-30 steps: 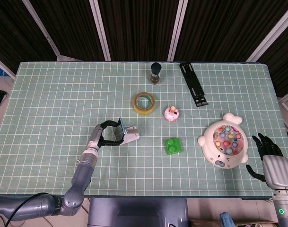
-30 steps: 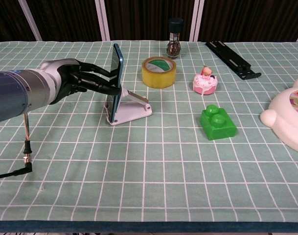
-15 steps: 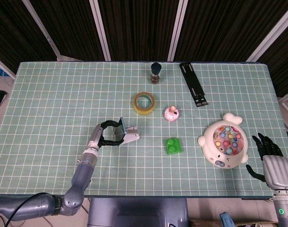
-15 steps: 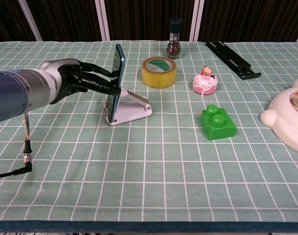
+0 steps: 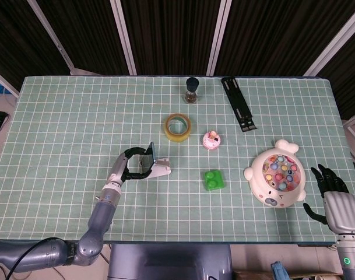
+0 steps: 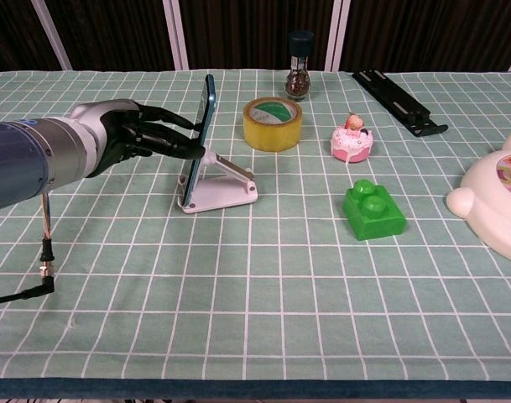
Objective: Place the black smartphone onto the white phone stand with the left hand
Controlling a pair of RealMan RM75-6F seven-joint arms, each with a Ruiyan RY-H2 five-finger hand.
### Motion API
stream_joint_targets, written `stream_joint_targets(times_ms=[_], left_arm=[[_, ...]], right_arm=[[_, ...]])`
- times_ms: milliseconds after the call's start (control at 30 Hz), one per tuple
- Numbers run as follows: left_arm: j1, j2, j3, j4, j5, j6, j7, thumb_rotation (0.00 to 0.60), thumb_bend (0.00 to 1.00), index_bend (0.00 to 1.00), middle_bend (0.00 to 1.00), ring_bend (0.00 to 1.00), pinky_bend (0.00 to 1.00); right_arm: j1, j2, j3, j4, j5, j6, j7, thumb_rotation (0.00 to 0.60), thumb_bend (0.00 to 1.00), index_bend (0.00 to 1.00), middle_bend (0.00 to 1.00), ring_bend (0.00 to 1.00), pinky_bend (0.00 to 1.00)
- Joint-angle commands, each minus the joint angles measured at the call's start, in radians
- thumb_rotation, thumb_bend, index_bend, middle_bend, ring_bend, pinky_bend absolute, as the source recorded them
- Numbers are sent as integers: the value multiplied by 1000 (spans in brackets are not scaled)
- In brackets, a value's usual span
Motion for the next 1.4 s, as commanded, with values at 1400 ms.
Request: stream_joint_targets(times_ms=[1400], left_arm=[[63, 123, 95, -126, 109, -5, 4, 600, 190, 0, 0, 0, 0]], right_arm=[[-1, -1, -2, 3, -5, 3, 0, 600, 363, 62, 0, 0, 151]])
